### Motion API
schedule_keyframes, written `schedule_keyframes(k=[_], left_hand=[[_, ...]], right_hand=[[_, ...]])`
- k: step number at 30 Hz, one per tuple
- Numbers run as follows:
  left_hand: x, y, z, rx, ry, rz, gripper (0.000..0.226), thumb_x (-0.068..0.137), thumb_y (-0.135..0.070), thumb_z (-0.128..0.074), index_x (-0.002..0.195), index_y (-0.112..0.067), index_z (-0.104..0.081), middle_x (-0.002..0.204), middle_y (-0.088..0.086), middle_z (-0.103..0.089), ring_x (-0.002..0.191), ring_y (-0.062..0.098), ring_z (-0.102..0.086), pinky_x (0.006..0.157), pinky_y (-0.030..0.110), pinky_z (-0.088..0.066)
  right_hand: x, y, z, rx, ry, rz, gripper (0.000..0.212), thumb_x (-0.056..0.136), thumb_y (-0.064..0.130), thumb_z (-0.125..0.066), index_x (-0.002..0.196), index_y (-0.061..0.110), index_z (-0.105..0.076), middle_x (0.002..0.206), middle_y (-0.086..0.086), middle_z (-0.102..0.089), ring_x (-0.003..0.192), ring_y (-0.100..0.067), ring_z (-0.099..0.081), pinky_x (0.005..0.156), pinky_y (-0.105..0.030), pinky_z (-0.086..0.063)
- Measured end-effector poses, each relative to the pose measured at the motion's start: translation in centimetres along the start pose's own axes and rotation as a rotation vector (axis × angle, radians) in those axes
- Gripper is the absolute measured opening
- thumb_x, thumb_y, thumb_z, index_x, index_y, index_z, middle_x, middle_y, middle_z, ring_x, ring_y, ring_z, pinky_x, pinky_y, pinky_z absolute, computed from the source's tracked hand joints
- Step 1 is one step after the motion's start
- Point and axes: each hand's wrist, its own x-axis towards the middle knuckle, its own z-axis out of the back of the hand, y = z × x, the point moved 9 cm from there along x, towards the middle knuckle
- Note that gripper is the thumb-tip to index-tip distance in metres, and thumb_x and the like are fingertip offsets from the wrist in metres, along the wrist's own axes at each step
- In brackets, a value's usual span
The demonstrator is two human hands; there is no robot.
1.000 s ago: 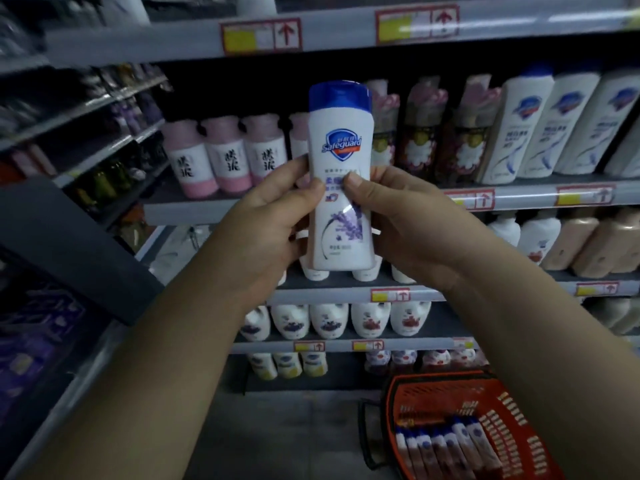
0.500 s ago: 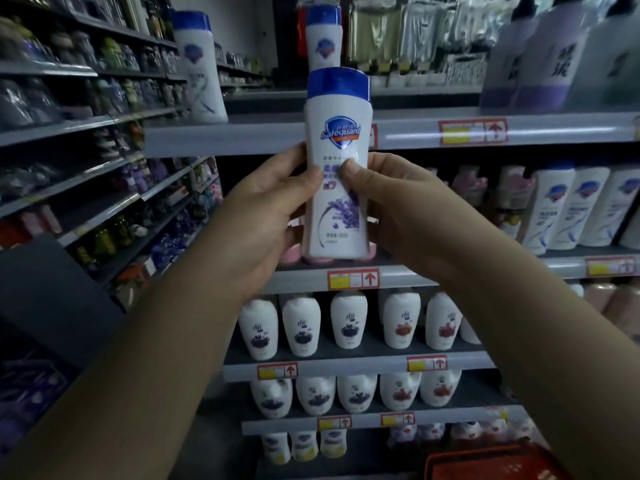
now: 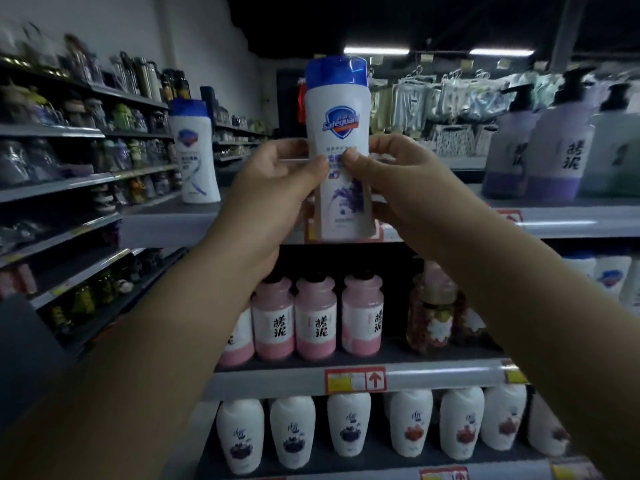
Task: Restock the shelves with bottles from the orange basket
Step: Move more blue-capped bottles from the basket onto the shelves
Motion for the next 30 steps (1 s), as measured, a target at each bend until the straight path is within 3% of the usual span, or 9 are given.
schedule_keyframes(k=[4,8,13,17,20,23,27,30], left_hand=[[4.7,0.1,-2.1,0.105,-0.017,-0.037,0.019,0.090,-0.011,-0.062,0.107,-0.017,-0.055,0.101,0.002,-0.071,0.093,0.018,-0.070,0.085,0.045,-0.057],[7.9,0.8,-4.2,0.256,0.001,-0.060,0.022,0.093,-0.013,-0.057,0.113,-0.022,-0.059,0.100,-0.007,-0.068,0.098,0.016,-0.065,0.089,0.047,-0.055],[10.4,2.5,-5.8,0.344,0.018,-0.034,0.034,0.096,-0.010,-0.048,0.125,-0.024,-0.059,0.106,-0.010,-0.065,0.100,0.011,-0.061,0.086,0.033,-0.053],[11.3,4.5,-6.5,0.342,0.008,0.010,0.034,0.096,-0.005,-0.046,0.118,-0.026,-0.062,0.089,-0.013,-0.063,0.091,0.011,-0.060,0.089,0.035,-0.051],[11.8,5.5,-6.5,0.332,-0.005,0.011,0.036,0.095,-0.003,-0.047,0.124,-0.019,-0.061,0.090,-0.016,-0.063,0.095,0.006,-0.061,0.091,0.028,-0.050],[12.1,5.7,-6.4,0.335,-0.022,0.003,0.038,0.094,-0.002,-0.048,0.127,-0.017,-0.060,0.099,-0.011,-0.064,0.104,0.009,-0.060,0.093,0.027,-0.049],[11.9,6.0,-6.4,0.327,0.006,0.028,0.038,0.094,-0.003,-0.049,0.127,-0.019,-0.060,0.099,-0.013,-0.063,0.107,0.010,-0.059,0.096,0.028,-0.047],[11.6,6.0,-6.4,0.335,0.049,0.062,0.037,0.094,-0.006,-0.050,0.128,-0.017,-0.059,0.102,-0.012,-0.064,0.108,0.009,-0.058,0.098,0.028,-0.045]], right_hand=[[4.2,0.2,2.9,-0.079,-0.091,0.057,0.031,0.087,0.017,-0.067,0.112,0.009,-0.052,0.107,-0.013,-0.067,0.093,-0.022,-0.069,0.079,-0.038,-0.058],[7.7,-0.7,5.7,-0.095,-0.167,0.054,0.029,0.088,0.013,-0.066,0.113,0.008,-0.052,0.108,-0.012,-0.067,0.095,-0.022,-0.068,0.081,-0.040,-0.058],[10.7,-2.3,8.0,-0.148,-0.183,0.020,0.027,0.087,0.013,-0.066,0.111,0.011,-0.051,0.106,-0.008,-0.066,0.092,-0.019,-0.067,0.073,-0.034,-0.058],[12.0,-4.7,8.4,-0.170,-0.166,-0.040,0.022,0.089,0.013,-0.064,0.107,0.012,-0.051,0.106,-0.009,-0.067,0.095,-0.020,-0.067,0.082,-0.039,-0.057],[12.7,-5.9,8.5,-0.191,-0.149,-0.069,0.021,0.090,0.014,-0.062,0.108,0.013,-0.050,0.106,-0.007,-0.066,0.097,-0.021,-0.065,0.085,-0.040,-0.056],[13.1,-5.9,8.4,-0.241,-0.124,-0.062,0.027,0.089,0.013,-0.062,0.112,0.012,-0.048,0.105,-0.004,-0.064,0.096,-0.018,-0.064,0.079,-0.034,-0.057],[12.6,-5.2,8.2,-0.394,-0.144,0.004,0.029,0.089,0.012,-0.064,0.109,0.015,-0.044,0.090,0.009,-0.056,0.078,0.000,-0.055,0.061,-0.014,-0.047],[12.0,-4.9,8.2,-0.457,-0.152,0.003,0.030,0.088,0.010,-0.065,0.107,0.017,-0.043,0.089,0.011,-0.054,0.074,0.003,-0.051,0.057,-0.012,-0.043]])
